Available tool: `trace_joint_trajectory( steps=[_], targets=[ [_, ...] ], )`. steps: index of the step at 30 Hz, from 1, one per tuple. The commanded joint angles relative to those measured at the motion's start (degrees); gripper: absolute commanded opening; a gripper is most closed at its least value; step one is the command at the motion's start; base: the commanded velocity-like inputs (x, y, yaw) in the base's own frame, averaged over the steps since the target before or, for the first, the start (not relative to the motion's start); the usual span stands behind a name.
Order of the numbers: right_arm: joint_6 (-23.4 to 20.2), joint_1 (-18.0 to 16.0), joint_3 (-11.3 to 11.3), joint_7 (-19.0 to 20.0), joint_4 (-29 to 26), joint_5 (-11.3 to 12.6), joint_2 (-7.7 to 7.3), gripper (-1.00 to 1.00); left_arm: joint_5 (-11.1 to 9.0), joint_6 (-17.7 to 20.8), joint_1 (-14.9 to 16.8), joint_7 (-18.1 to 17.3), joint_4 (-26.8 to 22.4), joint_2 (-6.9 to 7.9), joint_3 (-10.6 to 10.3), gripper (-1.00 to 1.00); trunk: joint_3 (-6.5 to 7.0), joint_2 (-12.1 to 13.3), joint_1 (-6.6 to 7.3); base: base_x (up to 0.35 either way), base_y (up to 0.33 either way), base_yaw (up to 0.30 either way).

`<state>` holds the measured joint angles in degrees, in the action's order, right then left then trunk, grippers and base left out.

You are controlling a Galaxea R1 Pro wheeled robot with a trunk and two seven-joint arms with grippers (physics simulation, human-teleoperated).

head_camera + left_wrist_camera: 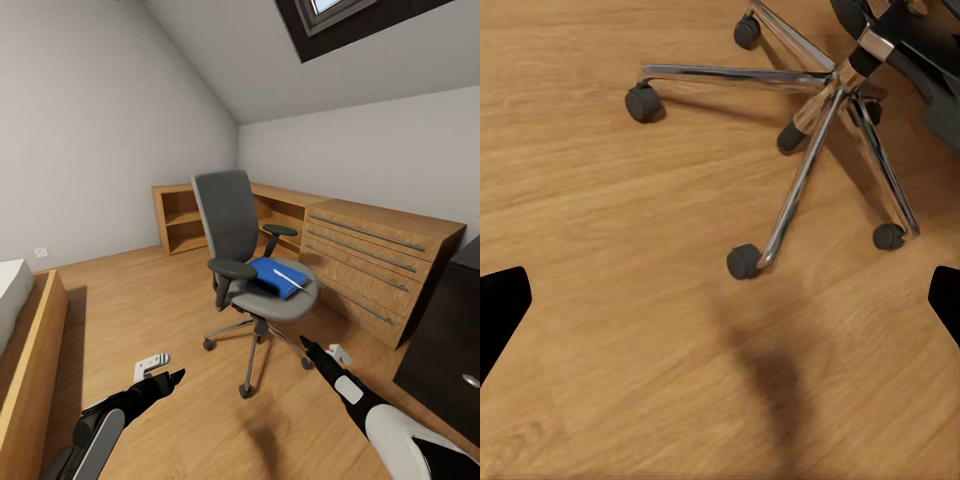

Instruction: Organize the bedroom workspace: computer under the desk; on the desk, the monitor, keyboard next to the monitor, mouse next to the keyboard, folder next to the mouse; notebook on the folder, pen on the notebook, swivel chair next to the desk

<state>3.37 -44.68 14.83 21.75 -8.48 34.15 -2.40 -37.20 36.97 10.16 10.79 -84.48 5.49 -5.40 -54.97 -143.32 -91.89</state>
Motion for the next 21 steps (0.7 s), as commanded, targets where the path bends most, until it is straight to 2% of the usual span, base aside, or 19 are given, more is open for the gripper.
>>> trace_joint_trajectory(
  steps=[1, 4, 7, 10, 13, 14, 18, 21],
  targets=[
    [0.2, -0.1, 0.2, 0.3, 0.1, -0.7, 0.68, 1.00, -0.6, 0.1, 0.0, 0.5, -0.1, 0.05, -0.1, 1.00, -0.06, 0.0, 0.01, 0.000, 0.000, 0.000],
    [0.2, -0.1, 0.2, 0.3, 0.1, -2.7, 1.98, 1.00, -0.6, 0.1, 0.0, 0.5, -0.1, 0.05, -0.1, 1.00, -0.06, 0.0, 0.01, 0.000, 0.000, 0.033],
    [0.1, 0.2, 0.1, 0.4, 0.7, -5.9, 4.10, 1.00, -0.6, 0.1, 0.0, 0.5, -0.1, 0.05, 0.0, 1.00, -0.06, 0.0, 0.01, 0.000, 0.000, 0.126],
    [0.1, 0.3, 0.1, 0.4, 1.3, -7.3, 4.90, 1.00, -0.6, 0.1, 0.0, 0.5, -0.1, 0.05, 0.0, 1.00, -0.06, 0.0, 0.01, 0.000, 0.000, 0.167],
    [0.1, 0.3, 0.1, 0.5, 1.7, -10.3, 6.39, 1.00, -0.6, 0.1, 0.0, 0.5, -0.1, 0.05, 0.0, 1.00, -0.06, 0.0, 0.01, 0.000, 0.000, 0.118],
    [0.1, 0.3, 0.1, 0.6, 1.7, -11.0, 6.65, 1.00, -0.6, 0.1, 0.0, 0.5, -0.1, 0.05, 0.0, 1.00, -0.06, 0.0, 0.01, 0.000, 0.000, 0.059],
    [0.2, 0.3, 0.1, 3.4, 1.8, -16.3, 7.58, 1.00, -0.6, 0.1, 0.0, 0.5, -0.1, 0.05, 0.0, 1.00, -0.06, 0.0, 0.01, 0.000, 0.000, 0.022],
    [0.2, 0.3, 0.1, 4.9, 1.7, -17.6, 7.66, 1.00, -0.6, 0.1, 0.0, 0.5, -0.1, 0.05, -0.1, 1.00, -0.06, 0.0, 0.01, 0.000, 0.000, 0.005]
  ],
)
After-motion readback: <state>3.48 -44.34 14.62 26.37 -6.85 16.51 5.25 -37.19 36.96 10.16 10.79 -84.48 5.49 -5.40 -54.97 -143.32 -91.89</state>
